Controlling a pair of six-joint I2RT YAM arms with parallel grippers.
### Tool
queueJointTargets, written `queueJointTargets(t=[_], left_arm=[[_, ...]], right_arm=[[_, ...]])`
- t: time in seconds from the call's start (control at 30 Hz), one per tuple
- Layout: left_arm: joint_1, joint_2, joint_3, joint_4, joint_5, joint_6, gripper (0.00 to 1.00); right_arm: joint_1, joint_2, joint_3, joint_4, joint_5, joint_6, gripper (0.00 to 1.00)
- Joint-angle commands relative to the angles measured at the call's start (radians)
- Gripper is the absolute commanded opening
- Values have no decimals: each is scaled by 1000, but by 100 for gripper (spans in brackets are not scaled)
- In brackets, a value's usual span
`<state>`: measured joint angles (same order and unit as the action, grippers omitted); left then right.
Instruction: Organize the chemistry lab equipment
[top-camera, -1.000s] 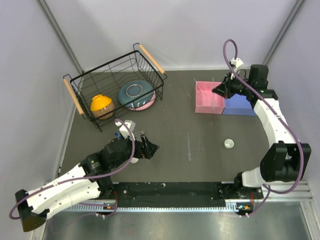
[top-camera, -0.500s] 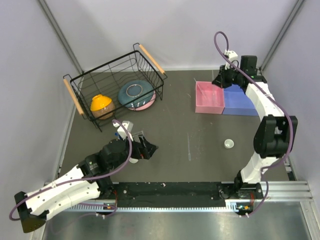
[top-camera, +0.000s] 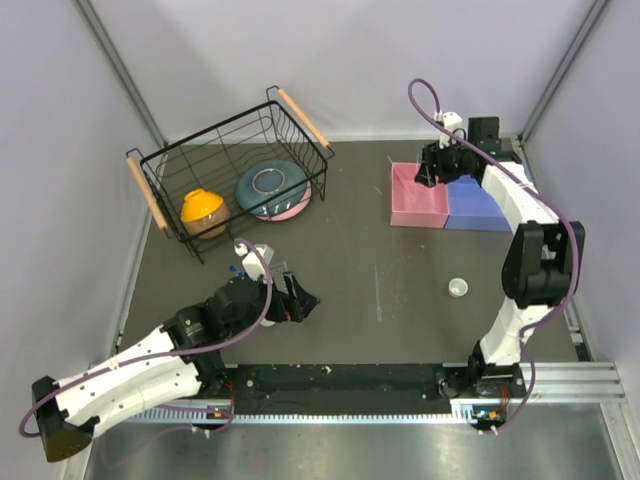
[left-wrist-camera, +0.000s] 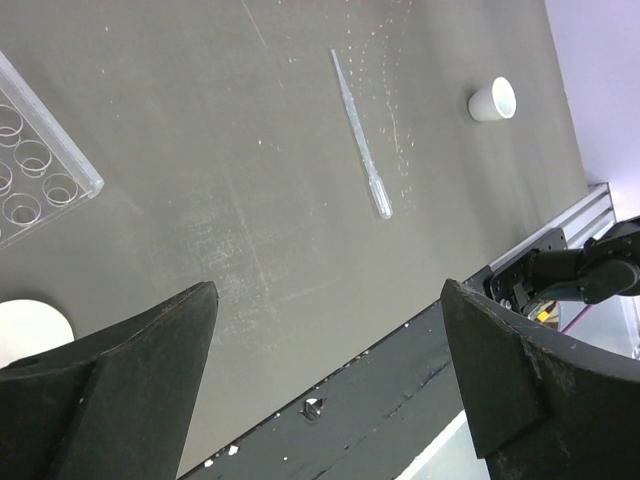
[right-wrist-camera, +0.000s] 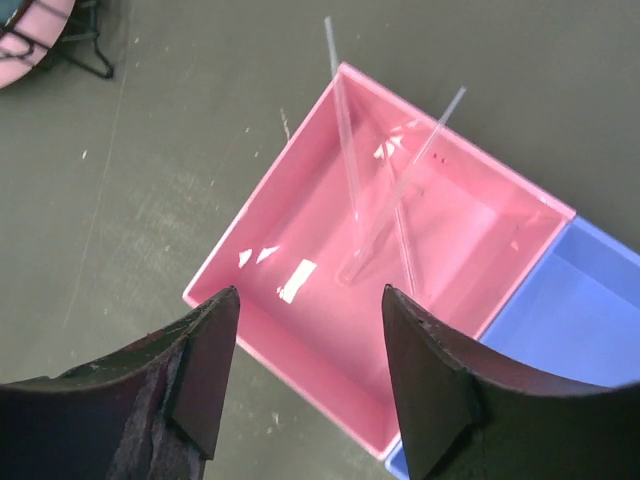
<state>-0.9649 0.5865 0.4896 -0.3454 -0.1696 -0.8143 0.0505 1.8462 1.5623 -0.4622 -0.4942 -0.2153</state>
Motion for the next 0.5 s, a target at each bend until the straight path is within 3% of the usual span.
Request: queueJointTargets(t=[0.0, 0.3, 0.47], left_arm=[[-1, 12, 29, 17, 22, 10, 99], [-1, -13, 35, -4, 1, 15, 99], [-1, -48, 26, -32, -25, 12, 99]], right_arm=[[8, -198, -79, 2, -49, -67, 64], [9, -504, -367, -46, -370, -130, 69], [63, -616, -534, -84, -425, -157, 69]])
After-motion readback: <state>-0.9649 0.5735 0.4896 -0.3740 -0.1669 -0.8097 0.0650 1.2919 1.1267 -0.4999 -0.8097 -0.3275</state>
